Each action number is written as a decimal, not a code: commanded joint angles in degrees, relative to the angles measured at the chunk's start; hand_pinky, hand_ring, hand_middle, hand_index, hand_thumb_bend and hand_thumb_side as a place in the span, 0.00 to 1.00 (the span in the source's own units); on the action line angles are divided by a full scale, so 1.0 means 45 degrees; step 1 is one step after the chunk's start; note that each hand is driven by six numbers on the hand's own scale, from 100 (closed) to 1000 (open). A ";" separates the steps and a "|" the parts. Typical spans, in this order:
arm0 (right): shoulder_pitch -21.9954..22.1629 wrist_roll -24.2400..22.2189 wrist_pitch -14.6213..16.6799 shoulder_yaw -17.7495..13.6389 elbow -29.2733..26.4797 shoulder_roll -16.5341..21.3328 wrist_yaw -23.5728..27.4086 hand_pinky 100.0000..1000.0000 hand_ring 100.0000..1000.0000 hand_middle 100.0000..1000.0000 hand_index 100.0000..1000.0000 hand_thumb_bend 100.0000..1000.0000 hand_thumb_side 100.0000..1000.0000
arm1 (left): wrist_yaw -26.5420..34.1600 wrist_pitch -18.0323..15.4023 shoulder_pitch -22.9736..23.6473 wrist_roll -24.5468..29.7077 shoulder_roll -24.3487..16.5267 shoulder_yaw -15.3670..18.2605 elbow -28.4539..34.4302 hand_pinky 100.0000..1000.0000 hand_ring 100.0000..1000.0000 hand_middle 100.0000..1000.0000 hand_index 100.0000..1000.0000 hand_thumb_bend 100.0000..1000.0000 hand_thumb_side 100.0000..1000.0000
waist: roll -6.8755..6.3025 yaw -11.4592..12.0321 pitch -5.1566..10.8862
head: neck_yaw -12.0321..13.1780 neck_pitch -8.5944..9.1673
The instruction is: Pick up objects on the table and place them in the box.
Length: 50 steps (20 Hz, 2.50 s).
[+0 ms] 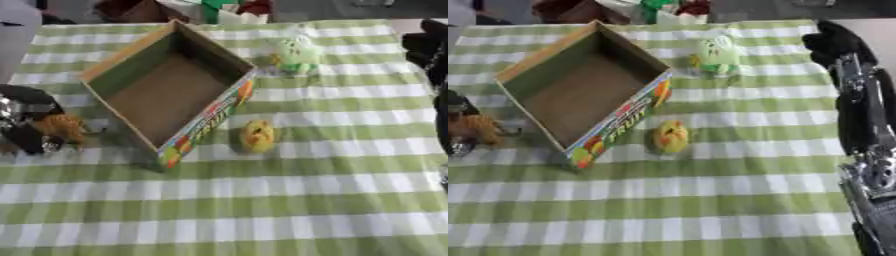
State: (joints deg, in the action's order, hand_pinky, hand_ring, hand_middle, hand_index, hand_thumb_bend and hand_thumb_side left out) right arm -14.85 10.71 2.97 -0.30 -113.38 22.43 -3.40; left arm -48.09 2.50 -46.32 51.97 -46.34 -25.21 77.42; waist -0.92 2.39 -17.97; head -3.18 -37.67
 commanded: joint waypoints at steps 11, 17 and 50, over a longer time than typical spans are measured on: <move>-0.0023 0.0070 -0.0073 -0.0044 -0.0269 0.0148 -0.0005 0.87 0.84 0.71 0.89 0.00 1.00 | -0.0609 0.0686 -0.0361 -0.0111 -0.0508 0.0726 0.1365 0.16 0.24 0.15 0.23 0.00 0.31 | -0.0008 0.0060 0.0251 | -0.0115 0.0111; 0.0013 0.0098 -0.0091 -0.0060 -0.0269 0.0173 -0.0044 0.87 0.84 0.71 0.89 0.00 1.00 | -0.1585 0.1707 -0.0423 -0.0072 -0.0754 0.1863 0.3051 0.14 0.21 0.11 0.16 0.00 0.27 | -0.0062 0.0082 0.0246 | -0.0281 0.0091; -0.0122 -0.0139 -0.0074 0.0125 -0.0269 0.0237 0.0124 0.87 0.84 0.71 0.89 0.00 1.00 | -0.2141 0.2158 -0.5264 -0.0904 0.4676 0.1747 0.1845 0.15 0.22 0.15 0.18 0.00 0.28 | -0.0173 -0.0325 0.0368 | -0.0491 0.0004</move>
State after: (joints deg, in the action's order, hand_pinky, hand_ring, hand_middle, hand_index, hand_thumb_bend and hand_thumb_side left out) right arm -14.68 10.23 2.59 0.39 -113.38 22.42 -3.13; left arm -57.09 11.97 -68.36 48.64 -25.59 -17.47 86.60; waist -1.78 0.96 -17.55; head -5.65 -37.78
